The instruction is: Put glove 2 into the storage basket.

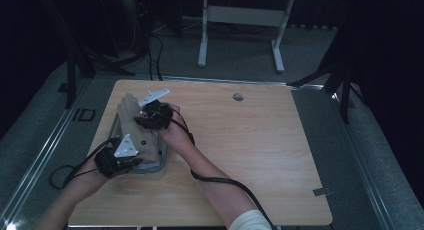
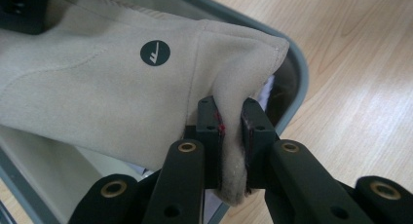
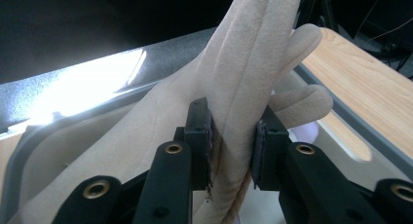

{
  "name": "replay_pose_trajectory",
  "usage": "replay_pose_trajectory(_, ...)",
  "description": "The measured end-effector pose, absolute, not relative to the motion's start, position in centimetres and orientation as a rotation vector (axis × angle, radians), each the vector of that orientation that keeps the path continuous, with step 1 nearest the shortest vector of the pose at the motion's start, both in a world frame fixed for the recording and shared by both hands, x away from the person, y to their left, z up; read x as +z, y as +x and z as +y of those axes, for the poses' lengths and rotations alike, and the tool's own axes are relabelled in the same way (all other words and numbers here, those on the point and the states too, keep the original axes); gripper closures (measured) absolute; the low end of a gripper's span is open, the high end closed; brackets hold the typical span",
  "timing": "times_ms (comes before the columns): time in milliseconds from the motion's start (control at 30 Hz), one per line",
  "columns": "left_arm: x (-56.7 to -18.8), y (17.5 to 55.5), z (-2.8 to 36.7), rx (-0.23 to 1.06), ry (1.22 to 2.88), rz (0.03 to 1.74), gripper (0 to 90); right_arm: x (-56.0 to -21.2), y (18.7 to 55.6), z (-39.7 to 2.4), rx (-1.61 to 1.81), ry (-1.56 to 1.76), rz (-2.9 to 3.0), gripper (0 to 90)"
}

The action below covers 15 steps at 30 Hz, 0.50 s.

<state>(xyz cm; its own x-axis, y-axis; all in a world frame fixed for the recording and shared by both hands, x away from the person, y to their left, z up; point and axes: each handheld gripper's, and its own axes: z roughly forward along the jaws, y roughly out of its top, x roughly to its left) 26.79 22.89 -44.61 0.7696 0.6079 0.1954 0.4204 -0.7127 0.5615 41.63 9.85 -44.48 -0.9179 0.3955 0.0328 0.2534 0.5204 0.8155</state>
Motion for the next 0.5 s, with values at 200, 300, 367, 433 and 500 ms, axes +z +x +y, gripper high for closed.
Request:
replay_pose_trajectory(200, -45.7, 27.4, 23.1, 0.469, 2.47, 0.781, 81.4, -46.2, 42.2, 10.7, 1.288, 0.568, 2.633, 72.9)
replay_pose_trajectory(300, -46.1, 27.8, 23.0, 0.451, 2.477, 0.787, 81.4, -47.3, 42.6, 10.7, 1.263, 0.594, 2.653, 72.7)
replay_pose_trajectory(367, -46.4, 27.9, 22.9, 0.44, 2.478, 0.797, 81.4, -47.9, 42.8, 10.6, 1.261, 0.603, 2.657, 72.4)
replay_pose_trajectory(433, -46.7, 28.1, 22.8, 0.429, 2.486, 0.799, 81.4, -48.4, 43.1, 10.5, 1.253, 0.617, 2.673, 71.5)
replay_pose_trajectory(500, -46.9, 28.3, 22.8, 0.418, 2.484, 0.804, 81.3, -48.6, 43.3, 10.4, 1.254, 0.63, 2.679, 70.4)
